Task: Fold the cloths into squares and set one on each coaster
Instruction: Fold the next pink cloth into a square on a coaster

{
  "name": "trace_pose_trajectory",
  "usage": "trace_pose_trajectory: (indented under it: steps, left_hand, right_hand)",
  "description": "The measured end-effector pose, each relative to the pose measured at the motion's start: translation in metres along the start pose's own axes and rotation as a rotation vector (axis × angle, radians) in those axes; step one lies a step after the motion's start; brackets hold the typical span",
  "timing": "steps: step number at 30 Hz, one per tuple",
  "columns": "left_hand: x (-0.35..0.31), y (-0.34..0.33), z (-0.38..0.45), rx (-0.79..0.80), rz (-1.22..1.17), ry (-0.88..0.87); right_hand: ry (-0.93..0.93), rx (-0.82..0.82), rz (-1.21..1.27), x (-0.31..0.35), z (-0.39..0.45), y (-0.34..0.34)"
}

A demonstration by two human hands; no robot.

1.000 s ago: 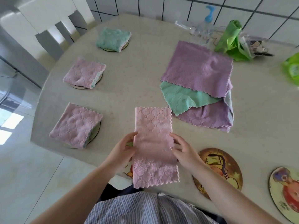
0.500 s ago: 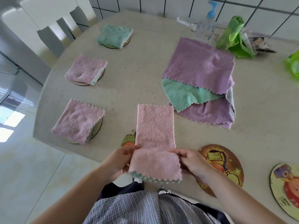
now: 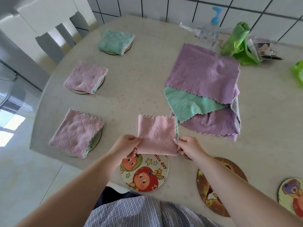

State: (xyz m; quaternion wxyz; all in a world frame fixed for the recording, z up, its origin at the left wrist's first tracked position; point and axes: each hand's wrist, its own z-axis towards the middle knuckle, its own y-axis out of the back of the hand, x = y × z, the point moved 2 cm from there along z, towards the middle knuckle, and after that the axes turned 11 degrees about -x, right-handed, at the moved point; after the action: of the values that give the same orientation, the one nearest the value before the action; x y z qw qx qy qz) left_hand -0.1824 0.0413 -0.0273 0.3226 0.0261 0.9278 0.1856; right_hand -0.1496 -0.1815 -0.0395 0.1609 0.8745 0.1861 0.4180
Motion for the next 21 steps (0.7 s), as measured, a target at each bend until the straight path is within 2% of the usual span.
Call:
trace_pose_trajectory:
  steps: [2,5,10,14,18,21]
  left_hand:
    - [0.001,0.0,0.002,-0.03,0.168,-0.095]
    - [-0.003,0.002,0.001,-0.18,0.385,-0.34]
    - [-0.009,0.0,0.004,-0.181,0.108,-0.476]
    - [-0.011,-0.003,0.011,-0.21,0.129,-0.598]
    - [-0.009,-0.005,0.02,-0.225,0.16,-0.566]
    - [-0.01,-0.005,0.021,-0.22,0.199,-0.578]
  right_hand:
    - [0.079,-0.028,-0.101,0.001,0.002,0.001]
    - [0.202,-0.106,-0.19,0.005,0.0,0.002]
    - [0.338,-0.149,-0.172,0.019,-0.001,-0.002]
    - [0.41,-0.226,-0.139,0.024,0.002,-0.002]
    - [0.325,-0.221,-0.128,0.02,0.013,-0.002]
    - [0.356,-0.222,-0.151,0.017,0.014,-0.003]
